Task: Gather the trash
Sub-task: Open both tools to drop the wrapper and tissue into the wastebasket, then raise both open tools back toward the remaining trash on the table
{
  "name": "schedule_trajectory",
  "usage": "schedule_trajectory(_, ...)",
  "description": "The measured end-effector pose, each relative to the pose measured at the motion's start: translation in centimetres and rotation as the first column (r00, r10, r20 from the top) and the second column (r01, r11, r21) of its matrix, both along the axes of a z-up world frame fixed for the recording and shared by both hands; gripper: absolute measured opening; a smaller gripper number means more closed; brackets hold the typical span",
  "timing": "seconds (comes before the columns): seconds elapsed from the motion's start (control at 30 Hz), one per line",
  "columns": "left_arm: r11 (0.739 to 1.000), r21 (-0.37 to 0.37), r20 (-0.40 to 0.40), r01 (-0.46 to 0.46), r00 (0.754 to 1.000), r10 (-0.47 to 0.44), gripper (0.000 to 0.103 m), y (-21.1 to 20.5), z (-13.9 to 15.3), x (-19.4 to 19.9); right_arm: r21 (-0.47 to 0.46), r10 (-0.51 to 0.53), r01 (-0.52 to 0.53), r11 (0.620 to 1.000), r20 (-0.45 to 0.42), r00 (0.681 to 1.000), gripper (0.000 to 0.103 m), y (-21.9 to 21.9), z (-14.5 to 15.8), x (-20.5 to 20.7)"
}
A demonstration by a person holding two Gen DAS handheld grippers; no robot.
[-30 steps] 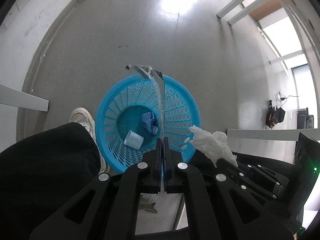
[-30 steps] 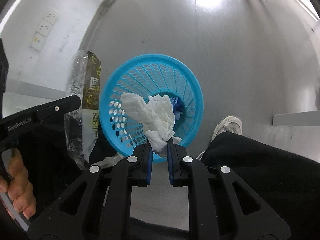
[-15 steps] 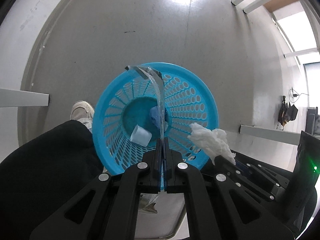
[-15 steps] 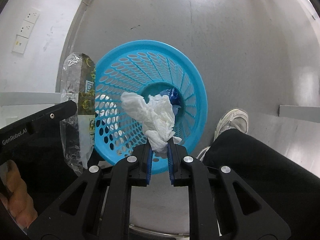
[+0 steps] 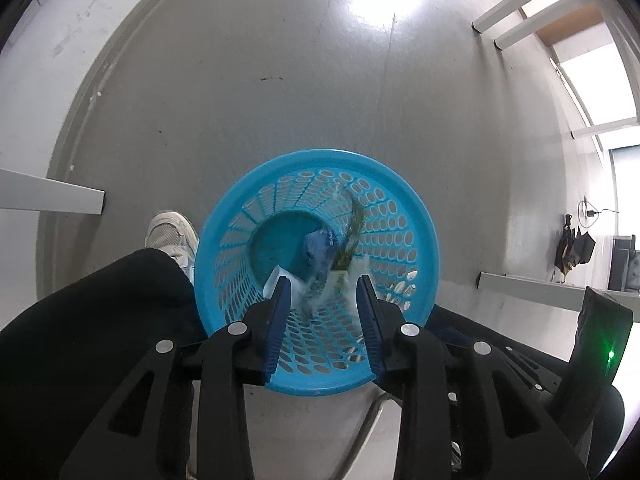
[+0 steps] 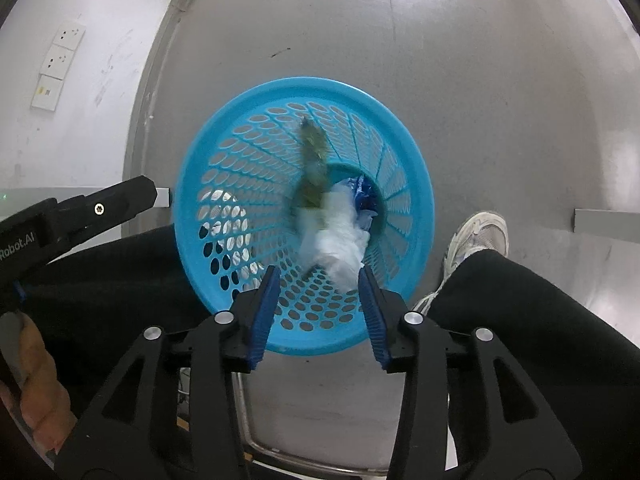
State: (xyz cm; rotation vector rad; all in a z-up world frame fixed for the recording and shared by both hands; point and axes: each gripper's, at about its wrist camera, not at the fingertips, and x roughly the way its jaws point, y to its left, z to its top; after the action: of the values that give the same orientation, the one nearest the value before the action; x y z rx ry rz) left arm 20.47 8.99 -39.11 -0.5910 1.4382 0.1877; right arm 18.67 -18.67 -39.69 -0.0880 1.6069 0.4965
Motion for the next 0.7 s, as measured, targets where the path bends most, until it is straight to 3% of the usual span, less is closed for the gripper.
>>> schedule_trajectory(0.4, 1.0, -0.004, 0.03, -0.021, 0.999, 0.021, 0.033, 0.4, 1.7, -1.1, -0.014, 0.017, -0.017, 1.0, 0.055, 0.998, 0.042, -0.1, 1.8, -0.7)
schedule_trajectory(0.7, 0.995, 0.093, 0.166, 0.036, 0.985, -0.051, 0.034, -0.8, 7.3, -3.6, 0.029, 0.036, -0.043, 0.999, 0.199, 0.979, 0.047, -1.1, 7.9, -3.0)
